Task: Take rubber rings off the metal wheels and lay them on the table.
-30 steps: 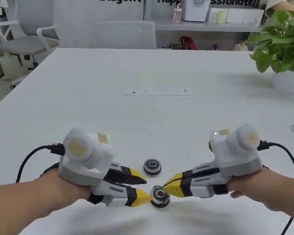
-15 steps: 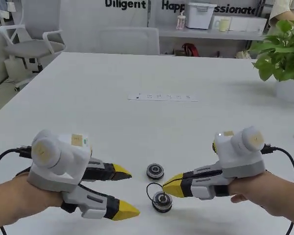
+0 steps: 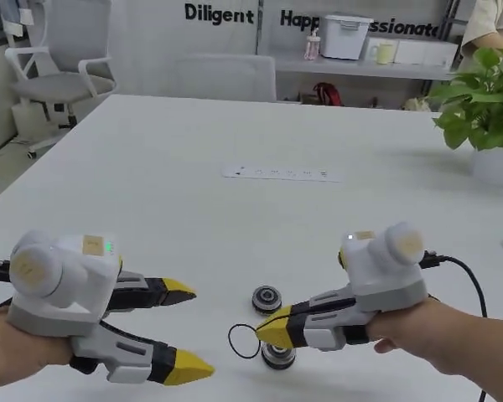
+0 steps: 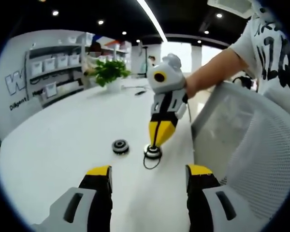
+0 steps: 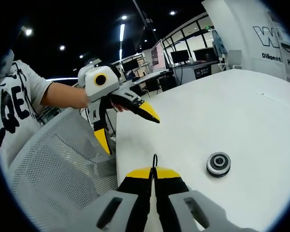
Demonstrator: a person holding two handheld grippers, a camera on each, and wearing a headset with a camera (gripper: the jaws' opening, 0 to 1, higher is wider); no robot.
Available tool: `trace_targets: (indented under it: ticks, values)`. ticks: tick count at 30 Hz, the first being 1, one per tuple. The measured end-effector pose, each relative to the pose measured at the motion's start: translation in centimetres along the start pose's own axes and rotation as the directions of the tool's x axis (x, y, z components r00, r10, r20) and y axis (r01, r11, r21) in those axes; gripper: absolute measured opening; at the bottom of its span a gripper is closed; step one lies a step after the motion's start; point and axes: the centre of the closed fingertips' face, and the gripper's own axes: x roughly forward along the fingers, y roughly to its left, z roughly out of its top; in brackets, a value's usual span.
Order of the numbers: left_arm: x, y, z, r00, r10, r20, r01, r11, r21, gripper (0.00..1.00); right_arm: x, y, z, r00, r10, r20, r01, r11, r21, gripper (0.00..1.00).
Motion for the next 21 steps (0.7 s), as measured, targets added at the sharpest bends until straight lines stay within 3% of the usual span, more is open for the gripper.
trace_targets:
  ticks: [5,12,21]
  values:
    - [-0.5,0.3,0.0,0.9996,0.024,0.014,-0.023,1.0,-0.018,0.63,1.7,0.9,-0.1,0.9993,0.028,-0.025,-0.028,1.0,-0.011,0.0]
    - [-1.3,-0.1,-0.6,0.9995,0.031,-0.006,-0.031,0.999,-0.012,0.64,4.1,2.3,0.0,0.9973,0.066,-0.032,-0.066,0.998,0.002,0.0]
    - [-1.9,-0.1,-0.9,0.9986,0.052,0.001,-0.052,0.998,-0.035,0.64,5.2,1.4,-1.7,0.9948,-0.002,-0.102,-0.006,0.997,-0.076,0.01]
